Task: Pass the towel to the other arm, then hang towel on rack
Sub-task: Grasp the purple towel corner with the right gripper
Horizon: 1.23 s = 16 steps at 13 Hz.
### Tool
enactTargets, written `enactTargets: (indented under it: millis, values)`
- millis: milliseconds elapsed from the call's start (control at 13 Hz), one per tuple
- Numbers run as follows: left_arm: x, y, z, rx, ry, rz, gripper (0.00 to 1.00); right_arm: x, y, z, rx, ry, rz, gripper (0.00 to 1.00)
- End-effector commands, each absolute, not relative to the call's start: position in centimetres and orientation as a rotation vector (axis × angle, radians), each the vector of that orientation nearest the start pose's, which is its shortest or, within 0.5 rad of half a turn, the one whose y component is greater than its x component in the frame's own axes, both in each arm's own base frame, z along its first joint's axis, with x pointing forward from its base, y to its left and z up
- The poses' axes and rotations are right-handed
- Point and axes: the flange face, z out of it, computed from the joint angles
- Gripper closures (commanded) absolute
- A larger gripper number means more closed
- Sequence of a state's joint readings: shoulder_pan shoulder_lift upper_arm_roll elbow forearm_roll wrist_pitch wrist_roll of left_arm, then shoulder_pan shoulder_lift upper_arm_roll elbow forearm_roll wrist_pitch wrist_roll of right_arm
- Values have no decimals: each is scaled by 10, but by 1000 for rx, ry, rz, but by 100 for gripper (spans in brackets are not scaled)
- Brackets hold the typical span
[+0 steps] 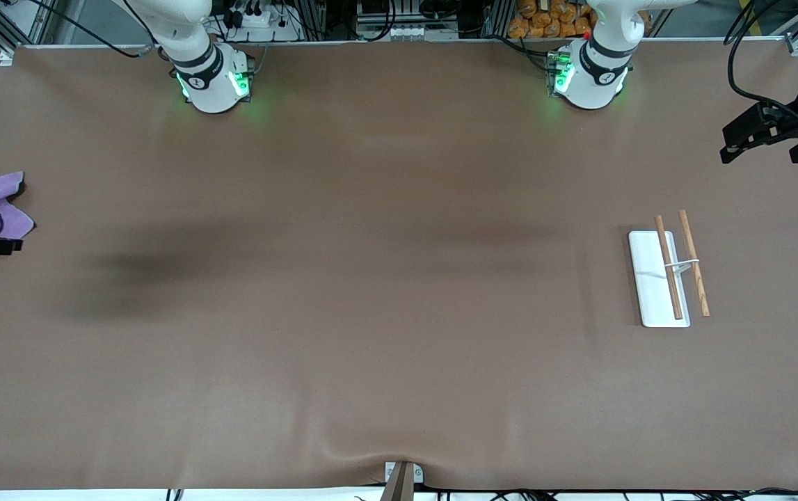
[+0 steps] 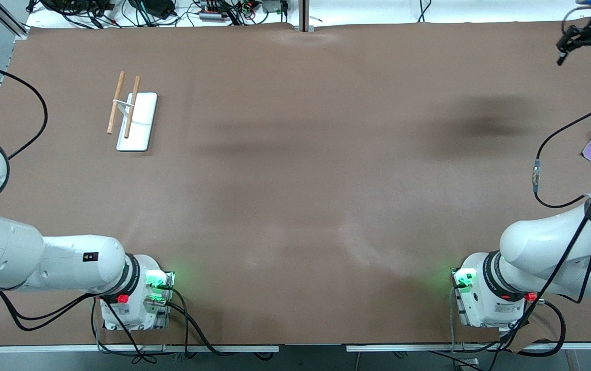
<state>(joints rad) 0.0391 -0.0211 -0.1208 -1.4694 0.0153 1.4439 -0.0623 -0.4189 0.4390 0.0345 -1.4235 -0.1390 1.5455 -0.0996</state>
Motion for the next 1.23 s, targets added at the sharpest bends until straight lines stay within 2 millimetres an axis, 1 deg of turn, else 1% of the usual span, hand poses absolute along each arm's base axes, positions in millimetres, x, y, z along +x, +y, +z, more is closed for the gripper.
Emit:
enactTargets:
  millis: [0,153,230,307,383,460,613,766,843,920,996,1150]
  values:
    - [532,-46,674,-3117,32,0,0,568,-319,403,-3061,482,579,0]
    - [531,-45,675,-3117,39,2,0,565,-345,391,-3095,389,525,0]
    - [530,-45,675,-3116,39,7,0,563,-359,381,-3121,298,506,0]
    - [529,-45,675,-3116,41,7,0,561,-372,367,-3129,209,496,0]
    - [529,-45,675,-3118,41,10,0,553,-390,353,-3117,163,493,0]
    - [529,-46,675,-3118,44,7,0,546,-406,334,-3101,112,495,0]
    - [527,-44,675,-3117,39,12,0,530,-437,307,-3089,24,464,0]
    - [525,-43,677,-3116,31,12,0,529,-454,295,-3144,-115,447,0]
    - [523,-42,679,-3116,31,10,0,526,-462,293,-3167,-201,457,0]
    - [522,-41,680,-3115,33,10,0,523,-467,291,-3174,-249,480,0]
    - [519,-40,682,-3116,31,24,0,519,-471,290,-3184,-285,519,0]
    - [516,-37,685,-3116,24,17,0,506,-486,283,-3195,-302,584,0]
